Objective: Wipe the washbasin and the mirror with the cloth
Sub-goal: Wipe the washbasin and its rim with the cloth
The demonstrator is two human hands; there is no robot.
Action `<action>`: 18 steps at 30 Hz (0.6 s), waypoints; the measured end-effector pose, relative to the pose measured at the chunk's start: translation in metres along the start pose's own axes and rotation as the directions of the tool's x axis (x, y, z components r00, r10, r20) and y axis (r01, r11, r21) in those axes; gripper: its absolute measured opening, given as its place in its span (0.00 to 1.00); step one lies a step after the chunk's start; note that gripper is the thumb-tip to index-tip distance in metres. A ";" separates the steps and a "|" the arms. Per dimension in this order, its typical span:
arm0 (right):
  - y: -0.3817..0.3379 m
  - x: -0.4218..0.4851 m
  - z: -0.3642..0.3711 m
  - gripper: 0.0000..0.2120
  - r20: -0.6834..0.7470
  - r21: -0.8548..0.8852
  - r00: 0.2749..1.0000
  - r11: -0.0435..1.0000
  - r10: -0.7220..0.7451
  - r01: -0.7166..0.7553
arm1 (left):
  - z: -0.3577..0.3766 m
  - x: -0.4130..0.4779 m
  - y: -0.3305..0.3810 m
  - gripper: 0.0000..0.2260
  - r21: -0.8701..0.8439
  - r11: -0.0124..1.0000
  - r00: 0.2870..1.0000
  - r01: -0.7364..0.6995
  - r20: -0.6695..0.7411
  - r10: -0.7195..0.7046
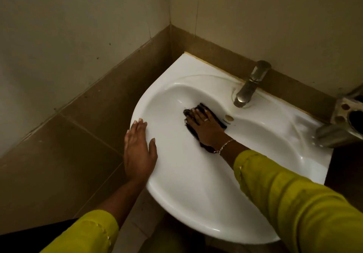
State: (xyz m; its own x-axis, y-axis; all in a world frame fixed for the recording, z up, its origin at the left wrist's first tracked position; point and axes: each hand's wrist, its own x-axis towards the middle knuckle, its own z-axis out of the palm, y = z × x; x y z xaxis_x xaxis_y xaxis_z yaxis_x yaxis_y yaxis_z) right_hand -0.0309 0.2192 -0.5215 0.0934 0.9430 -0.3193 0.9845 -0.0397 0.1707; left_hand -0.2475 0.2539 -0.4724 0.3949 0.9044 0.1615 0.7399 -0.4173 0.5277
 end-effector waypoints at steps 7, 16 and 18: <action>-0.035 0.013 -0.003 0.33 -0.085 0.242 0.996 0.970 0.031 -0.010 | 0.000 0.001 0.001 0.24 0.018 1.000 1.000 -0.004 0.007 0.003; -0.080 -0.012 -0.016 0.31 0.014 0.655 0.986 0.747 -0.163 0.115 | -0.001 0.000 0.001 0.24 0.020 1.000 1.000 -0.009 0.006 0.009; -0.084 -0.021 -0.011 0.30 0.009 0.674 0.986 0.730 -0.167 0.117 | 0.000 0.000 0.001 0.23 0.021 1.000 1.000 -0.008 0.006 0.008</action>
State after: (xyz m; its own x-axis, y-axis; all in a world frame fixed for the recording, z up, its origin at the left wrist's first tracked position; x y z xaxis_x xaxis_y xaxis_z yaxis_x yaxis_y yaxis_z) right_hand -0.1170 0.2062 -0.5191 -0.0709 0.9334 -0.3518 0.8293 -0.1408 -0.5408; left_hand -0.2468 0.2539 -0.4715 0.4041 0.9005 0.1608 0.7477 -0.4264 0.5091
